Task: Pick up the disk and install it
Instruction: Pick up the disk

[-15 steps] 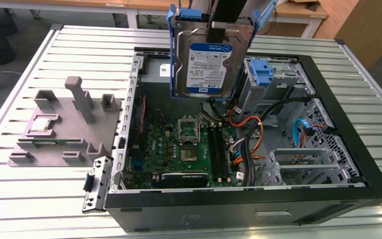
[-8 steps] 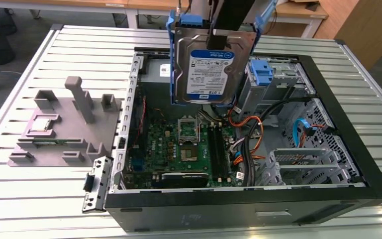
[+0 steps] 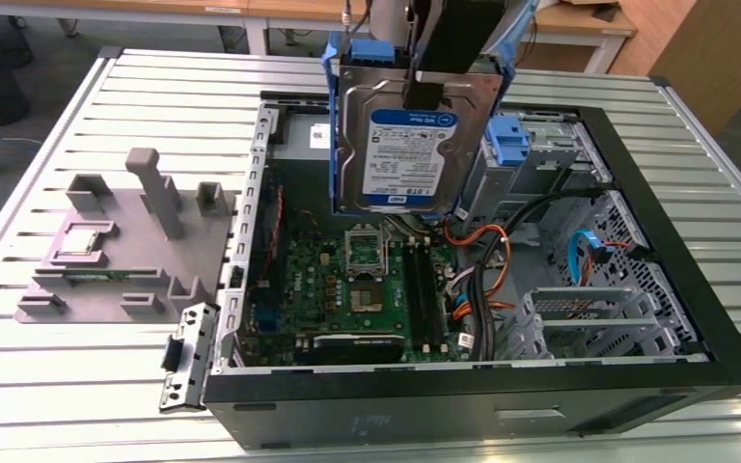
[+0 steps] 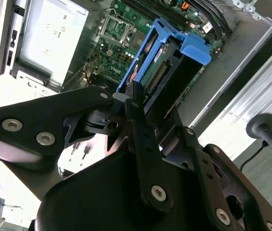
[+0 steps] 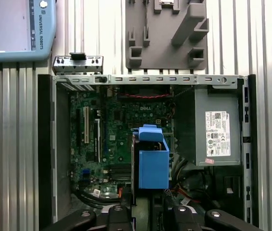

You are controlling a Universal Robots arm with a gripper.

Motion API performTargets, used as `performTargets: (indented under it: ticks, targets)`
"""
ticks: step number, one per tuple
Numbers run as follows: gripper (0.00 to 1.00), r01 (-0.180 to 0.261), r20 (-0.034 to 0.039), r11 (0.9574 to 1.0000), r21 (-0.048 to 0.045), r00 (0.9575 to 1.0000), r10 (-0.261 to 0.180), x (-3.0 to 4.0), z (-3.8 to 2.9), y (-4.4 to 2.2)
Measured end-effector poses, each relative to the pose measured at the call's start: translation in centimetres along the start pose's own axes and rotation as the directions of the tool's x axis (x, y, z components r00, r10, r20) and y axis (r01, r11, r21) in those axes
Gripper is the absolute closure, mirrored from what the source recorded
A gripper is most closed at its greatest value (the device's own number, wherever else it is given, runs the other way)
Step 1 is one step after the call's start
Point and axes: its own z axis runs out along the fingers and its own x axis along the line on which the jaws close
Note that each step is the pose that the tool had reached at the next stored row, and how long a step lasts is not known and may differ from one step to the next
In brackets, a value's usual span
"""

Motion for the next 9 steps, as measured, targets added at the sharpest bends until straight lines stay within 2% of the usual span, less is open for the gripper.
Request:
performTargets:
  ticks: [9]
  targets:
    - [0.65,0.000,0.0000,1.0000,0.0000,1.0000,0.000,1.23,-0.04,-0.04]
